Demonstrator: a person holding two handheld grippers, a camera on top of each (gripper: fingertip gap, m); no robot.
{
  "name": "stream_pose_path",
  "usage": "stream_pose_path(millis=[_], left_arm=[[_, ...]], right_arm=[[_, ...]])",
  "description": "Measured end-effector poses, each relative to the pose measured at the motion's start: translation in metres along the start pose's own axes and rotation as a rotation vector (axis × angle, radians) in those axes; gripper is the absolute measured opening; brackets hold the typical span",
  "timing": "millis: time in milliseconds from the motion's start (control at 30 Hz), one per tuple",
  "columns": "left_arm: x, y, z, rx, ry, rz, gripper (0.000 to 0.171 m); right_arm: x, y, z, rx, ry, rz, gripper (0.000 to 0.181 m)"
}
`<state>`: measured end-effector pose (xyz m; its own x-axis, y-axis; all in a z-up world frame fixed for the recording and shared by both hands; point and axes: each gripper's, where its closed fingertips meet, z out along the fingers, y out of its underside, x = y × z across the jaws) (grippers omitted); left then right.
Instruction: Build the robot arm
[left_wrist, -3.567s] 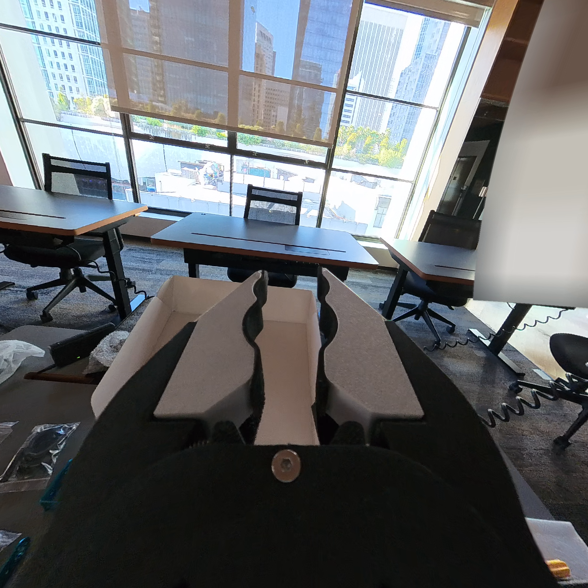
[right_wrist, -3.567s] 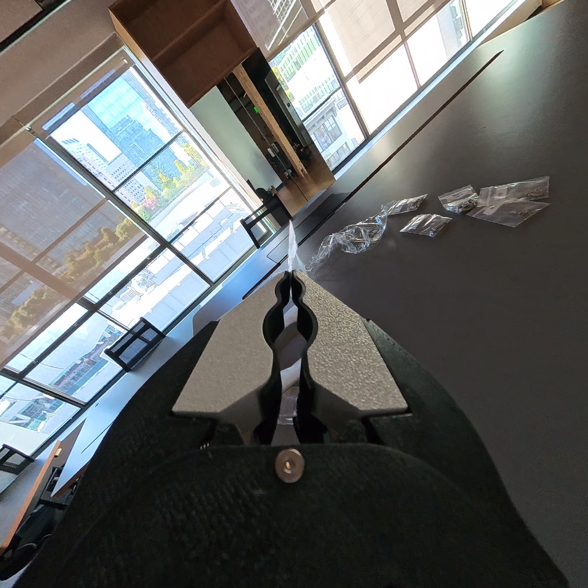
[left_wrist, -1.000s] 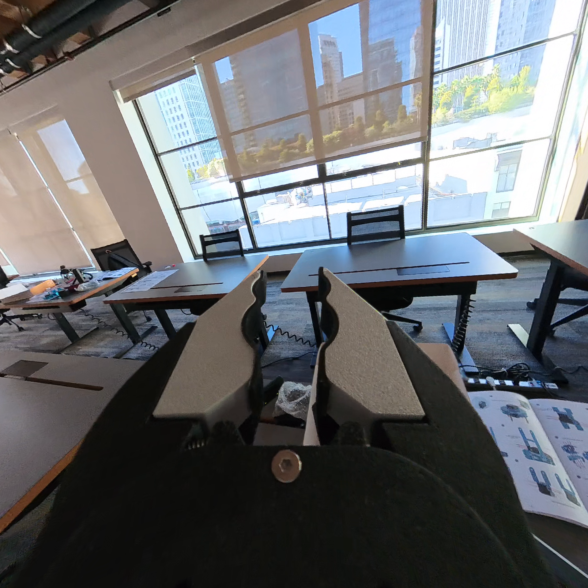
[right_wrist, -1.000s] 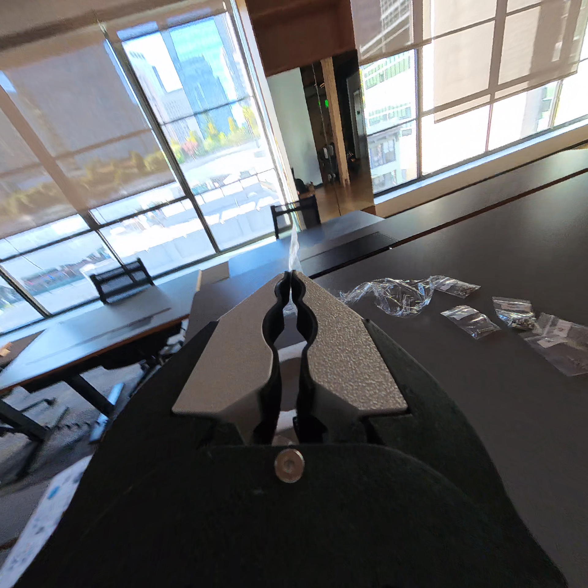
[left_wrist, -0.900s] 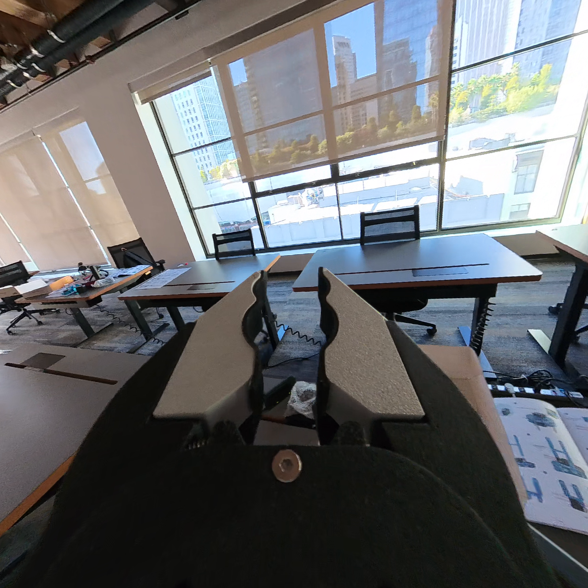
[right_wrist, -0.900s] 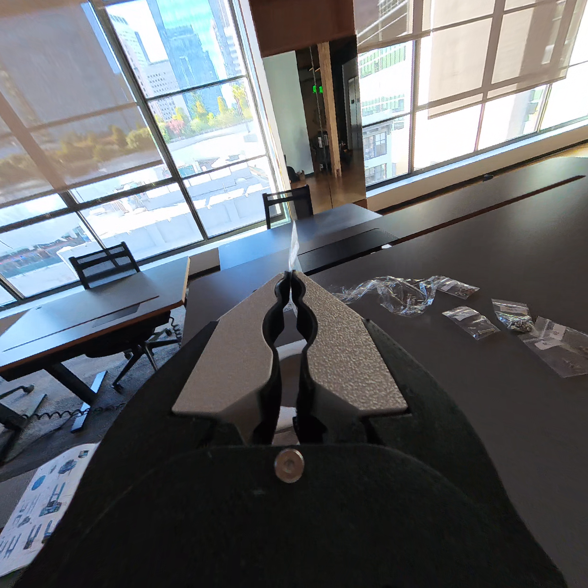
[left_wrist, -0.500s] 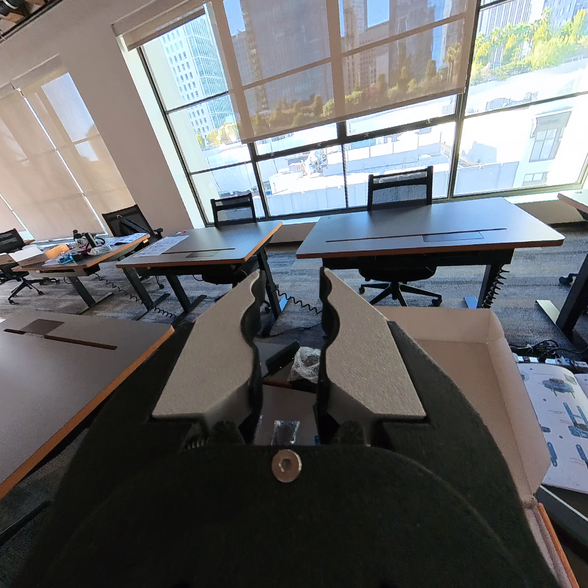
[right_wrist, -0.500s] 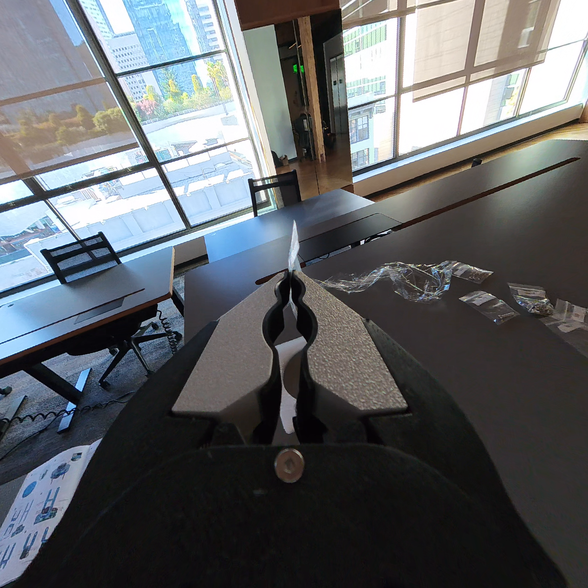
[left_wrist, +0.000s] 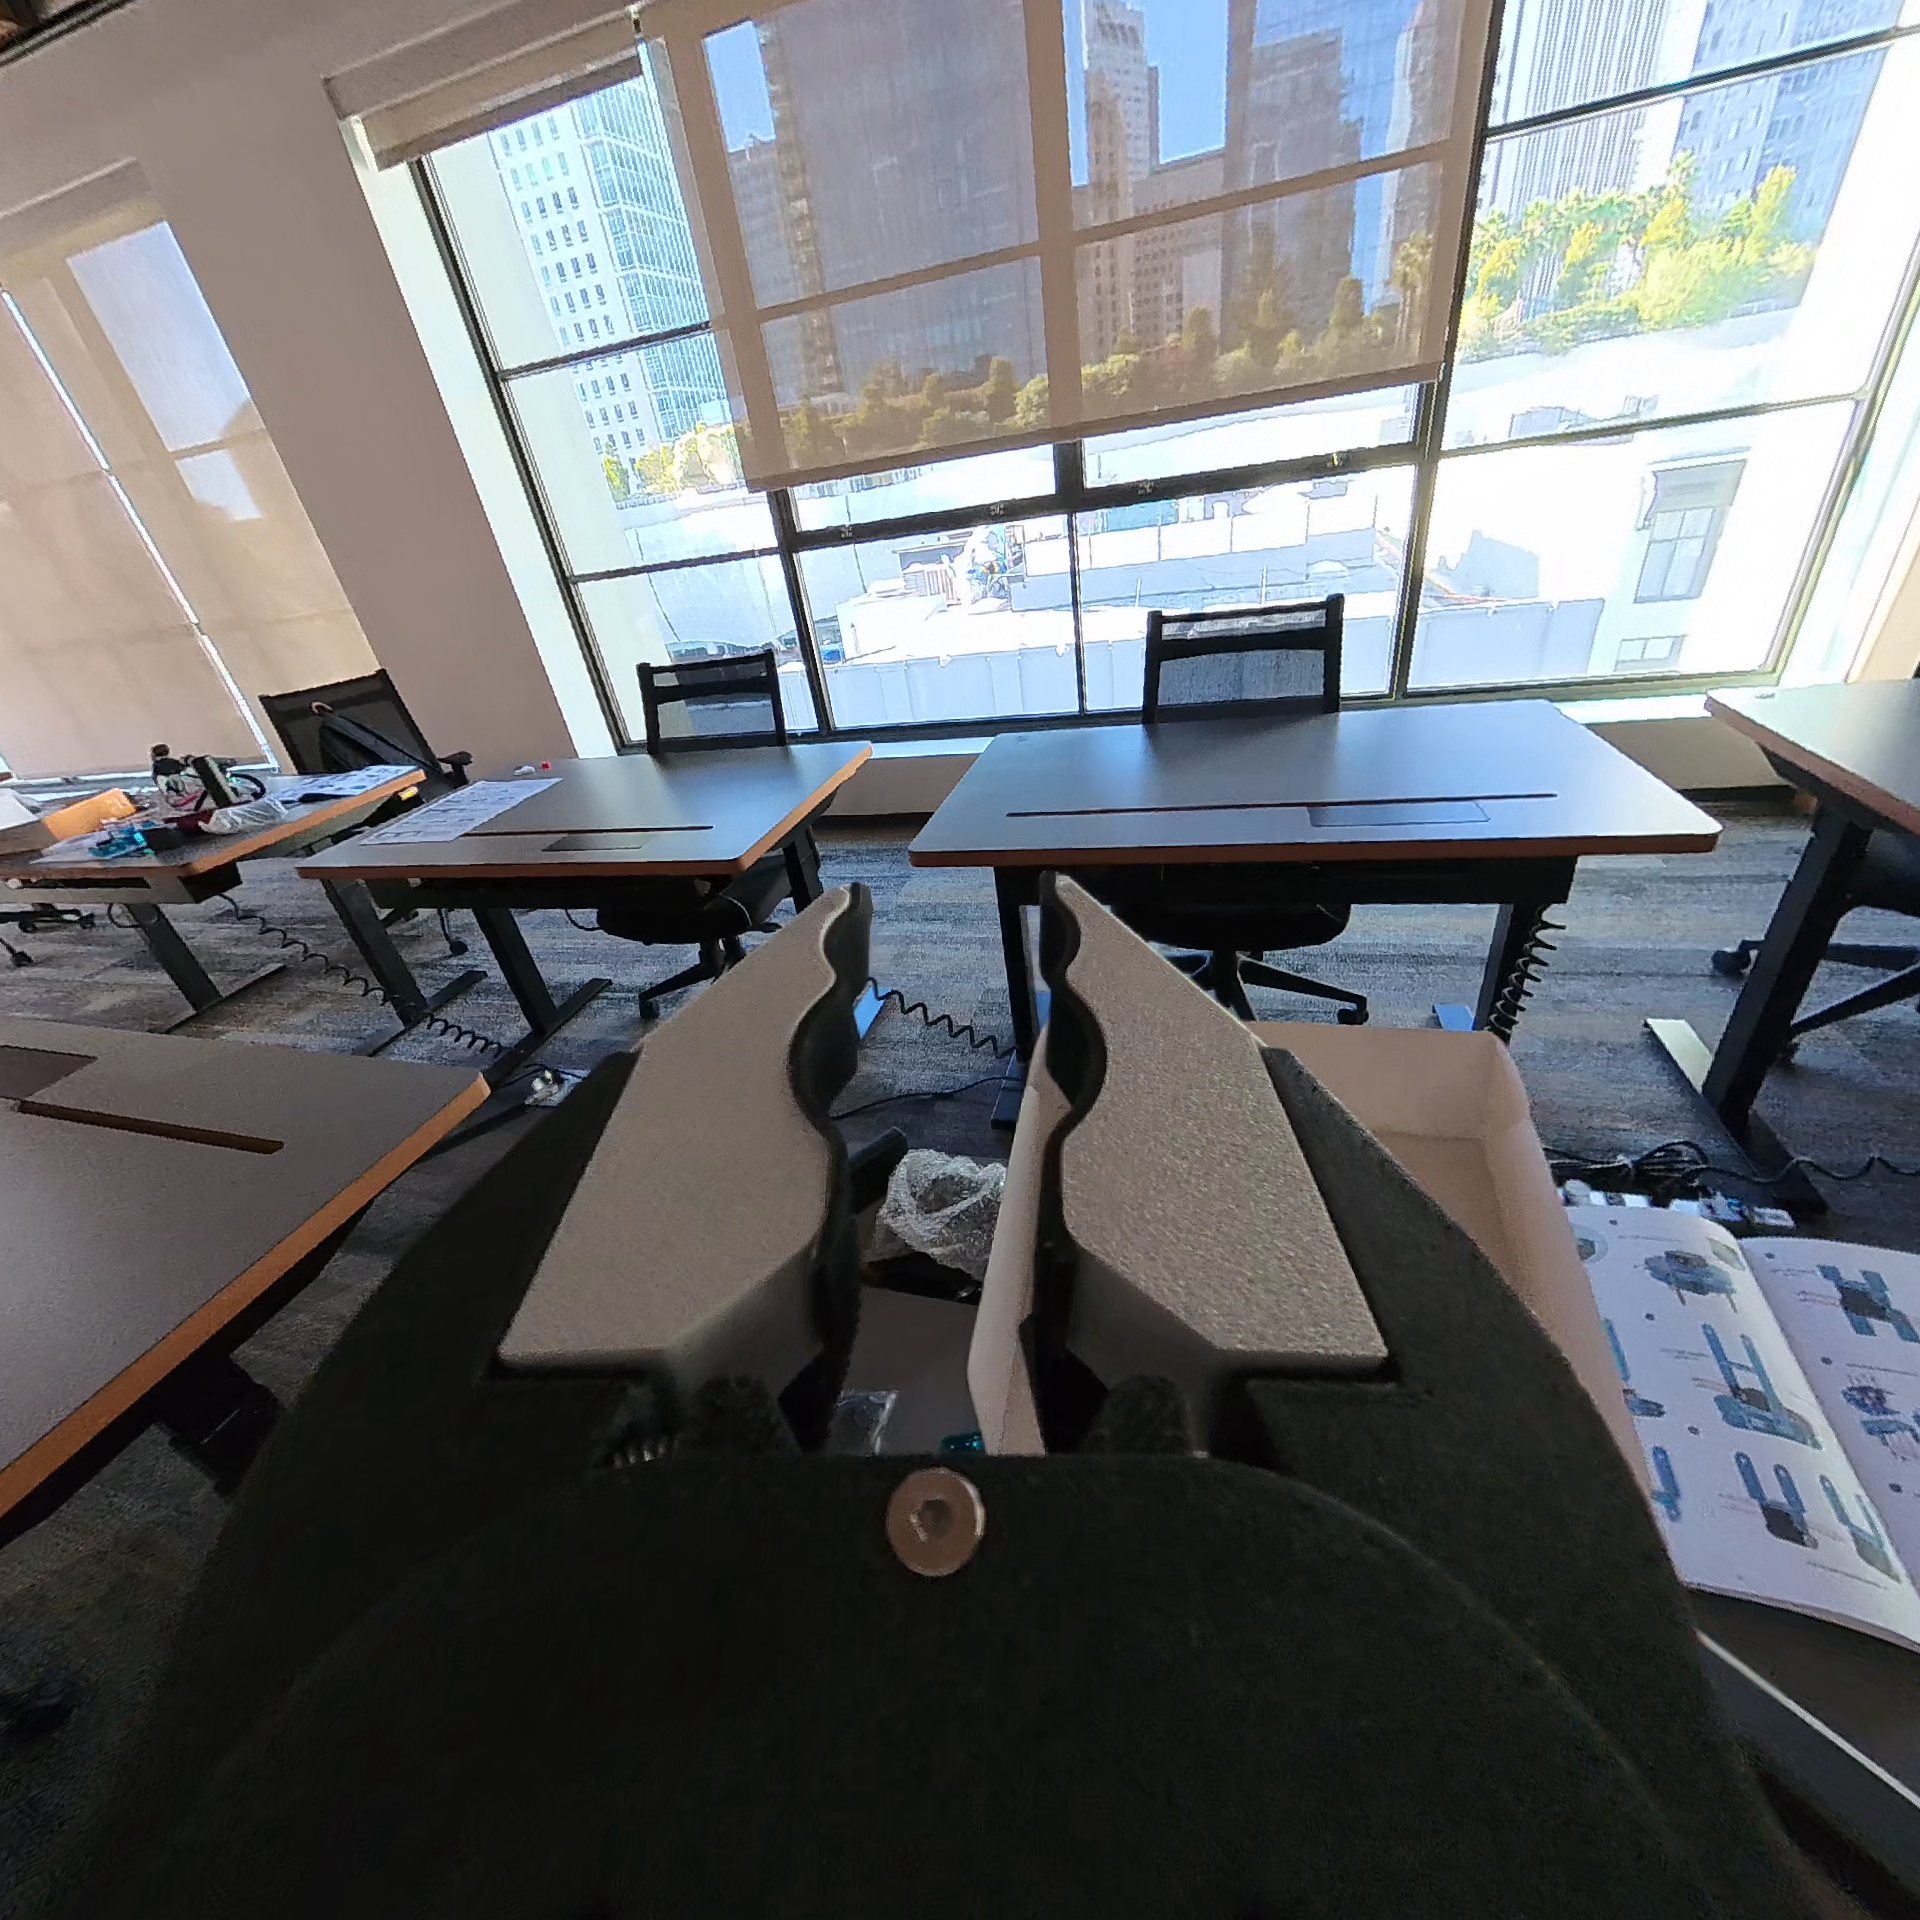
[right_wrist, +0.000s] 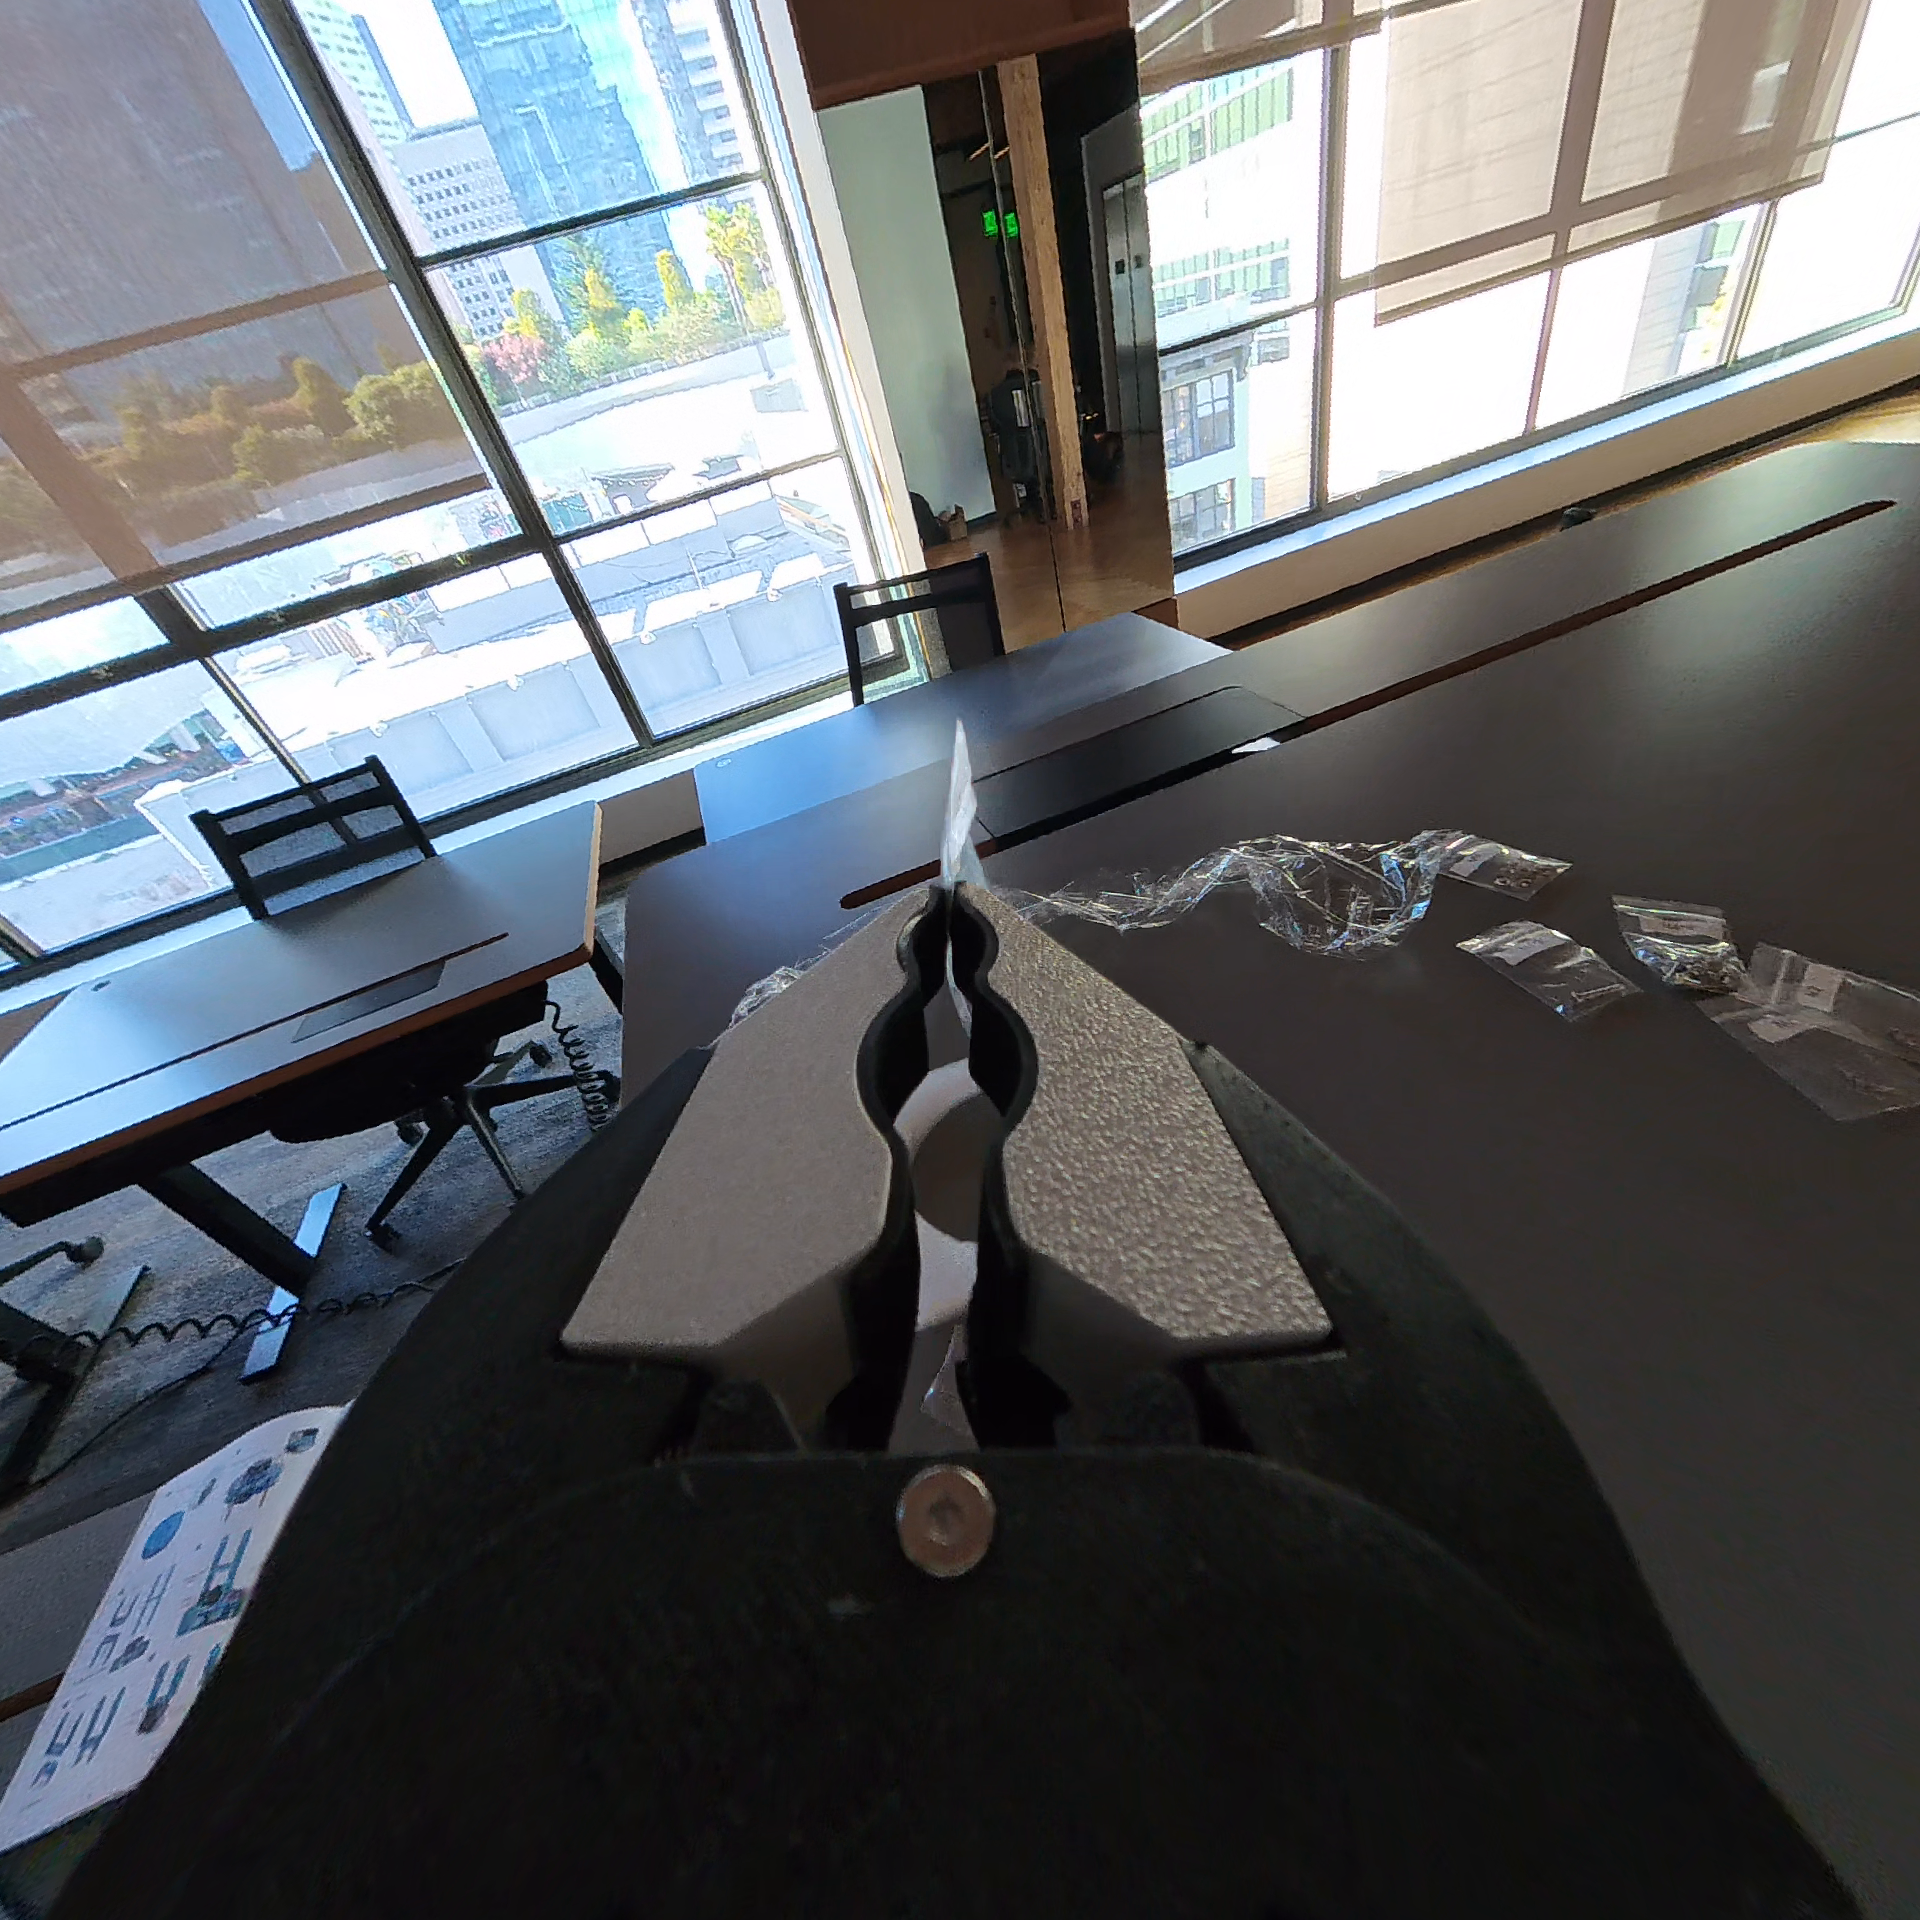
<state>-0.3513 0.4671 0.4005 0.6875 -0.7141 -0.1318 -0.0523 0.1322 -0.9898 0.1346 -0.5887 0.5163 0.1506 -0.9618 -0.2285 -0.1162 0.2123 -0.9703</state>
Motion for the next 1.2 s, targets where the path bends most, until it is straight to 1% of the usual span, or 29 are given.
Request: stream_pose_path(millis=[100, 200, 333, 400, 500, 600, 700, 767, 867, 933, 1033, 1100, 1200], left_arm=[[0.01, -0.012, -0.009, 0.008, 0.017, -0.015, 0.031], [0.026, -0.03, -0.023, 0.031, 0.027, 0.0, 0.031], [0.054, -0.054, -0.048, 0.068, 0.046, 0.001, 0.03], [0.071, -0.063, -0.064, 0.082, 0.059, -0.025, 0.029], [0.096, -0.069, -0.088, 0.097, 0.085, -0.075, 0.027], [0.114, -0.069, -0.098, 0.065, 0.124, -0.131, 0.028], [0.128, -0.086, -0.092, 0.091, 0.194, -0.153, 0.029], [0.134, -0.098, -0.081, 0.13, 0.233, -0.161, 0.028], [0.146, -0.099, -0.056, 0.131, 0.303, -0.16, 0.029], [0.15, -0.095, -0.039, 0.094, 0.336, -0.124, 0.028], [0.159, -0.104, -0.021, 0.101, 0.366, -0.068, 0.026], [0.181, -0.115, -0.02, 0.118, 0.448, -0.042, 0.022], [0.231, -0.125, -0.029, 0.135, 0.565, 0.021, 0.017]], right_arm=[[0.003, 0.007, -0.004, -0.032, -0.047, -0.002, 0.0], [0.008, 0.014, -0.011, -0.061, -0.105, -0.011, 0.0], [0.015, 0.021, -0.023, -0.083, -0.207, -0.014, 0.0], [0.02, 0.022, -0.029, -0.101, -0.258, -0.037, 0.0], [0.028, 0.015, -0.037, -0.095, -0.335, -0.045, 0.0], [0.034, 0.007, -0.048, -0.067, -0.374, -0.02, 0.0], [0.032, 0.006, -0.064, -0.06, -0.376, -0.029, 0.0], [0.029, 0.008, -0.075, -0.055, -0.354, -0.04, 0.0], [0.026, 0.015, -0.089, -0.034, -0.323, 0.002, 0.0], [0.026, 0.027, -0.096, -0.023, -0.308, 0.035, 0.0], [0.029, 0.058, -0.1, -0.055, -0.303, 0.114, 0.0], [0.031, 0.077, -0.103, -0.09, -0.316, 0.152, 0.0], [0.028, 0.092, -0.107, -0.127, -0.388, 0.238, 0.0]])
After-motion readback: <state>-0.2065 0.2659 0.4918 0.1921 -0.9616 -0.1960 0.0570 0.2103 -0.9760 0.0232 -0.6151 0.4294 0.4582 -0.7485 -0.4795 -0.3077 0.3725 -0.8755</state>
